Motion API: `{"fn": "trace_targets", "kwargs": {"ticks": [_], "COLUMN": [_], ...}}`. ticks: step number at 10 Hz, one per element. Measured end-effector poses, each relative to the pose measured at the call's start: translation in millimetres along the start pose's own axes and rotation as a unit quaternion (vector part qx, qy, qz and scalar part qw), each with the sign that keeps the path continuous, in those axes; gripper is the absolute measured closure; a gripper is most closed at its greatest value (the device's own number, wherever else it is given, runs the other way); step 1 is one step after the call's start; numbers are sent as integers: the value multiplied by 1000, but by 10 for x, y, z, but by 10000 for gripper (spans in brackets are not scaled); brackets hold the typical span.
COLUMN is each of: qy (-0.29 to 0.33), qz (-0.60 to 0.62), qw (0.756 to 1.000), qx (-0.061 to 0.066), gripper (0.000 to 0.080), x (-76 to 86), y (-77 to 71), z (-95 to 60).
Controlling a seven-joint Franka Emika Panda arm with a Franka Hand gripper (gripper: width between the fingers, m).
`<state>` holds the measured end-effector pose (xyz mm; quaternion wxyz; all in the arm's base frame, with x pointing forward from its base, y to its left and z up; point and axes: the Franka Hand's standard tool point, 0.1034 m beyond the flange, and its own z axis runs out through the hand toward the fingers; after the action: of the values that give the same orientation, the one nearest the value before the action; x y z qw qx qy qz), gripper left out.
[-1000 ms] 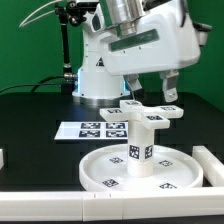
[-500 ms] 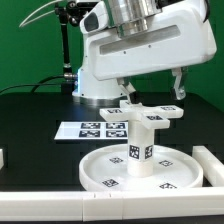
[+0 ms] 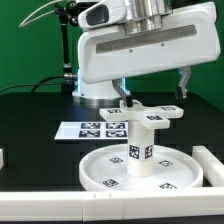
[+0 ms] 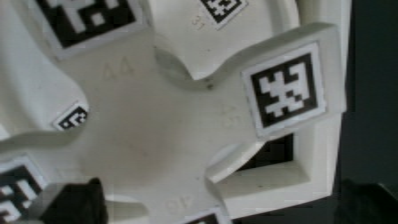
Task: Assemble round table
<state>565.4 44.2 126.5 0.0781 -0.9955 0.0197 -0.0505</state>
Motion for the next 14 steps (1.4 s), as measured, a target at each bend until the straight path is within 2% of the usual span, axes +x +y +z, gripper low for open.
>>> {"fn": "trace_targets", "kwargs": {"ticks": [1,5,8,14], "qy": [5,1,-28,-37], "qz": [-52,-158,-325,-472], "qw": [999,987,945,881], "qx": [-11,-12,-17,-14], "gripper": [151,151,151,151], "x": [22,11,-71,-115], "y": [-44,9,44,162], "z": [-17,5,53,88]}}
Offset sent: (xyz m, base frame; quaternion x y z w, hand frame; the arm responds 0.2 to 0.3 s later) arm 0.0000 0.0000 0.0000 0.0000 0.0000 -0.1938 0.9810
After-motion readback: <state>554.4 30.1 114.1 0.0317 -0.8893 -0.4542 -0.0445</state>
